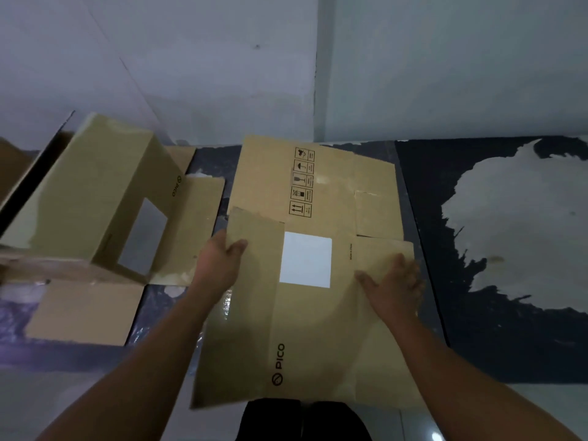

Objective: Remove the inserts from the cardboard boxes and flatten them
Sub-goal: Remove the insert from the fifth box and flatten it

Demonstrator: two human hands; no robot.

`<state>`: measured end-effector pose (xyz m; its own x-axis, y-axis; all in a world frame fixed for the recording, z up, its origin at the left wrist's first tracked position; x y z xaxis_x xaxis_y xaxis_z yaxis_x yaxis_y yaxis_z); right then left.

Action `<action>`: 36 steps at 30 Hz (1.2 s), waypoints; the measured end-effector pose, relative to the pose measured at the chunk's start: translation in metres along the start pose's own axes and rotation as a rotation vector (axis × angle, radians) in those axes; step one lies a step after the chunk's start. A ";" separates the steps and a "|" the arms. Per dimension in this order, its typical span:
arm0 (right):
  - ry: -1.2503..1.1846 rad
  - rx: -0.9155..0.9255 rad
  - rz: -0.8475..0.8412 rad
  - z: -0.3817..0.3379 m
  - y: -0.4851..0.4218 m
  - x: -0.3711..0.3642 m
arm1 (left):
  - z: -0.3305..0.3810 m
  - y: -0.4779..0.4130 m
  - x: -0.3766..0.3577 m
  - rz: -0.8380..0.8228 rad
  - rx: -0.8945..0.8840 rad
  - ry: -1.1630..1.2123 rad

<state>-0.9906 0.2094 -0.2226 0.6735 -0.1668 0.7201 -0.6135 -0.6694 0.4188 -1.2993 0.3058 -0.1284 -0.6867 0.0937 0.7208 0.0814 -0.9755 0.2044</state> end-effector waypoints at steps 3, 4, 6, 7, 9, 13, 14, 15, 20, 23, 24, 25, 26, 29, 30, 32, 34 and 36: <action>-0.194 -0.075 0.017 0.008 -0.001 0.014 | 0.011 0.019 0.014 0.032 -0.044 0.081; -0.273 -0.040 0.025 0.007 0.000 0.018 | 0.014 0.024 0.021 0.057 -0.056 0.092; -0.481 0.053 0.041 -0.001 0.005 0.030 | 0.019 0.036 0.038 0.125 -0.085 0.100; -0.570 0.059 0.048 -0.006 0.007 0.036 | 0.021 0.040 0.048 0.156 -0.100 0.101; -0.627 0.059 0.038 -0.020 0.014 0.045 | 0.024 0.048 0.068 0.222 -0.119 0.090; -0.559 0.245 0.013 -0.072 0.042 0.063 | 0.028 0.062 0.120 0.387 -0.152 0.020; -0.575 0.306 0.017 -0.086 0.052 0.068 | 0.029 0.066 0.134 0.428 -0.159 0.024; -0.597 0.367 0.018 -0.101 0.062 0.073 | 0.029 0.070 0.148 0.461 -0.158 0.032; -0.671 0.603 0.011 -0.173 0.116 0.086 | 0.020 0.095 0.208 0.501 -0.139 0.098; -0.709 0.698 -0.012 -0.213 0.153 0.074 | 0.000 0.115 0.244 0.514 -0.105 0.175; -0.699 0.728 -0.018 -0.224 0.168 0.067 | -0.010 0.125 0.258 0.544 -0.088 0.194; -0.683 0.751 -0.021 -0.235 0.183 0.059 | -0.022 0.133 0.273 0.576 -0.067 0.202; -0.671 0.770 -0.025 -0.245 0.199 0.050 | -0.036 0.142 0.288 0.600 -0.049 0.200; -0.670 0.795 -0.073 -0.271 0.249 0.015 | -0.085 0.173 0.331 0.616 -0.001 0.158; -0.667 0.799 -0.095 -0.279 0.268 0.001 | -0.102 0.183 0.345 0.626 0.024 0.149; -0.673 0.824 -0.136 -0.295 0.306 -0.028 | -0.138 0.204 0.371 0.674 0.064 0.136; -0.670 0.868 -0.174 -0.311 0.346 -0.056 | -0.172 0.222 0.395 0.726 0.100 0.143; -0.653 0.916 -0.199 -0.328 0.384 -0.087 | -0.209 0.239 0.418 0.766 0.151 0.159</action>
<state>-1.4196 0.2043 0.0567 0.9752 -0.1639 0.1489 -0.1212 -0.9579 -0.2604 -1.7176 0.0705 0.0831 -0.4941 -0.6325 0.5965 0.6614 -0.7188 -0.2143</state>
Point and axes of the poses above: each hand's wrist, its own y-axis away from the middle knuckle, its own x-axis out of the back of the hand, z = x × y, the point moved 4 cm from there along -y, towards the middle knuckle, and after that the axes turned 9 degrees about -y, right-handed, at the moved point
